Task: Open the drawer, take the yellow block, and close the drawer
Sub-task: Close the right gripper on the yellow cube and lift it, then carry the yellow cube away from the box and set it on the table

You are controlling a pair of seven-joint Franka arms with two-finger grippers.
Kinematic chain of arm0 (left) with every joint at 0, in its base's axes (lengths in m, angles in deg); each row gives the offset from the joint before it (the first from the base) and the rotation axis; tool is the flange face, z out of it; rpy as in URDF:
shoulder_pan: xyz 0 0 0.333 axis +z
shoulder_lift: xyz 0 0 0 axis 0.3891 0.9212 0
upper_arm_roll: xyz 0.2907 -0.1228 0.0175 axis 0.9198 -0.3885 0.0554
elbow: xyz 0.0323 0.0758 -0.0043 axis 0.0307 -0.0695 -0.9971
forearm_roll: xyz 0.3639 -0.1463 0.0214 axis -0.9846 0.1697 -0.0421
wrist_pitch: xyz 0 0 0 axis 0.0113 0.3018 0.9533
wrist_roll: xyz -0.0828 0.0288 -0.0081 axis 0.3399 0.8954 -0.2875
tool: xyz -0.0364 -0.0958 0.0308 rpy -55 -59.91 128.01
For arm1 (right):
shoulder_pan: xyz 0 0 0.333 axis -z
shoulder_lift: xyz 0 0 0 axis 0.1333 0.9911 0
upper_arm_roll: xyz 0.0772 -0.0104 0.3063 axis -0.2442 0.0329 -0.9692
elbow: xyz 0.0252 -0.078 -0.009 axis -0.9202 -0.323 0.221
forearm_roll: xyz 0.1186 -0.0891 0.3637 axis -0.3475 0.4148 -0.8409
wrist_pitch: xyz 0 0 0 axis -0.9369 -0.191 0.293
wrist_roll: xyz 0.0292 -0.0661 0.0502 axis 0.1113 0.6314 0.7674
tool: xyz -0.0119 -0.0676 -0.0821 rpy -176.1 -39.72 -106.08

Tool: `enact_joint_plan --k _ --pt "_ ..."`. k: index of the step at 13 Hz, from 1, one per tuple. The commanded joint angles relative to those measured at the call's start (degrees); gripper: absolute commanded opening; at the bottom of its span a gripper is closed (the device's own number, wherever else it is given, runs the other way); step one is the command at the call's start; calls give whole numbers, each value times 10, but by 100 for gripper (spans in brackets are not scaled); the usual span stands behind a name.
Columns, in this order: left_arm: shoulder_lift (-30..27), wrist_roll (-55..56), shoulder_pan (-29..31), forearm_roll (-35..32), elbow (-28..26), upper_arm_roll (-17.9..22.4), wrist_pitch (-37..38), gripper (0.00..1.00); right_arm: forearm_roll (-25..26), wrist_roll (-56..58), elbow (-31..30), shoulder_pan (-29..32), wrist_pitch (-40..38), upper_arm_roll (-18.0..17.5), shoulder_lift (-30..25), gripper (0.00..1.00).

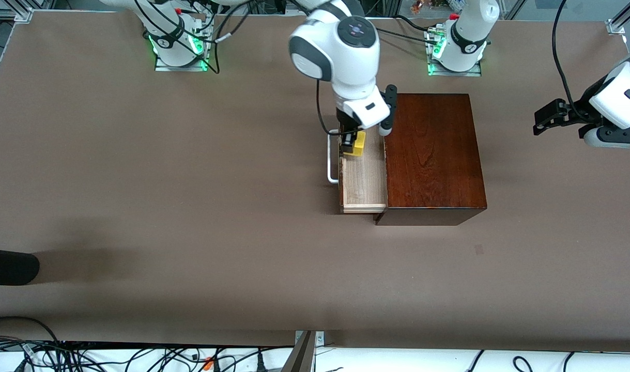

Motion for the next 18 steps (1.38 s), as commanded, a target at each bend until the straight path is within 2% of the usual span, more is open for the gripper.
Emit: enact_joint_plan --k 1,6,7,9,11,13,15,18 --pt "7 0 3 12 16 -2 12 100 -23 4 -6 53 -44 -4 -49 0" --pt "8 1 -2 12 16 -2 12 100 -47 9 -17 159 -100 -2 -126 0" --pt "8 0 -1 12 15 -2 13 100 -48 11 -50 190 -105 -2 -156 0" --pt "8 -1 3 12 15 -2 14 100 -93 12 -153 256 -98 1 -223 0" --pt "7 -1 4 12 16 -1 24 100 -121 25 -221 299 -99 24 -259 0" --pt "8 -3 5 12 15 -1 25 100 -123 26 -261 304 -98 69 -267 0" --pt "8 -2 4 13 16 -1 25 100 -124 20 -303 310 -95 100 -265 0" --pt "12 -1 1 13 16 -2 25 100 -119 14 -363 347 -43 106 -255 0"
